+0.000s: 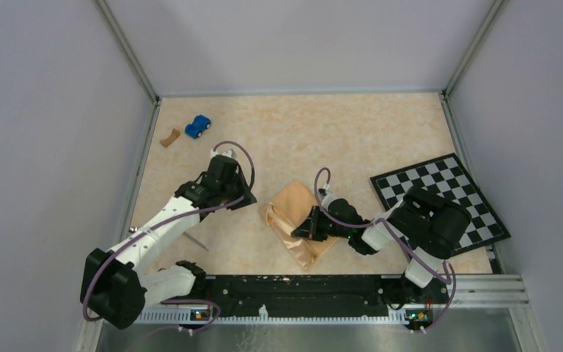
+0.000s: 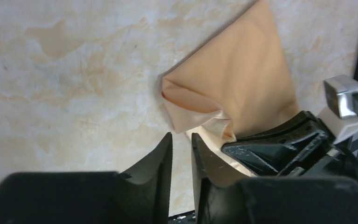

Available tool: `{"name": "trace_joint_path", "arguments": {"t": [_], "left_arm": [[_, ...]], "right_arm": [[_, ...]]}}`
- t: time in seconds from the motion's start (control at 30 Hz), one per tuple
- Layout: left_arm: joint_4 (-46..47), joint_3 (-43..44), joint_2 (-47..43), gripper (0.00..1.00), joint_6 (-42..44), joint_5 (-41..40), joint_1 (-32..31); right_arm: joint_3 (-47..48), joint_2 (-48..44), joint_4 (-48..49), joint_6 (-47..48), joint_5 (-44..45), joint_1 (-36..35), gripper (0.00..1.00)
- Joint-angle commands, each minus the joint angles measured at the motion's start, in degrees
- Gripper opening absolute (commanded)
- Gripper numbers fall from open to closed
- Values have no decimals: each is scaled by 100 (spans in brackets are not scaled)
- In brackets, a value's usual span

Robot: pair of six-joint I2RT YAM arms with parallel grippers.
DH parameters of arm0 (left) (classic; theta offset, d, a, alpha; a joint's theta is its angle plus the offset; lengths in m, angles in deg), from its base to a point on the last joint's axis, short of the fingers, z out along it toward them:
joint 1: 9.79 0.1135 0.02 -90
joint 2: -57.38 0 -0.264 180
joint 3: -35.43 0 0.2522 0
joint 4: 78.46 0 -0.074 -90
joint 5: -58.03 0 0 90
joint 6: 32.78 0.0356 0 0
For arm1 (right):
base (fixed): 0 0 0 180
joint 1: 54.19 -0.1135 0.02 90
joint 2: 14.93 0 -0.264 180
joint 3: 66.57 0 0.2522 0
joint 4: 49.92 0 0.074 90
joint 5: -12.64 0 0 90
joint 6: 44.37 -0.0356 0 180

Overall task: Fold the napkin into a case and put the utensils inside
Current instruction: Fold the lower triangle-folded napkin at the center of the board.

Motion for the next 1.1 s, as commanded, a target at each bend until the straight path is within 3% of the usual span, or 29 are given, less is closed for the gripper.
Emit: {"name": "trace_joint_path", "arguments": {"t": [0.0, 0.13, 0.4, 1.07], "left_arm": [[342, -514, -33, 23, -146, 371, 48], [1004, -693, 271, 11, -216, 1006, 54], [1721, -355, 1315, 6, -318, 1719, 48], [2054, -34, 2051, 3, -388, 1765, 77]], "right_arm": [[262, -181, -197, 235, 69, 66, 0], [302, -180, -198, 261, 36, 69, 0], [347, -321, -386, 338, 50, 69, 0], [619, -495, -1065, 725, 95, 123, 0]]}}
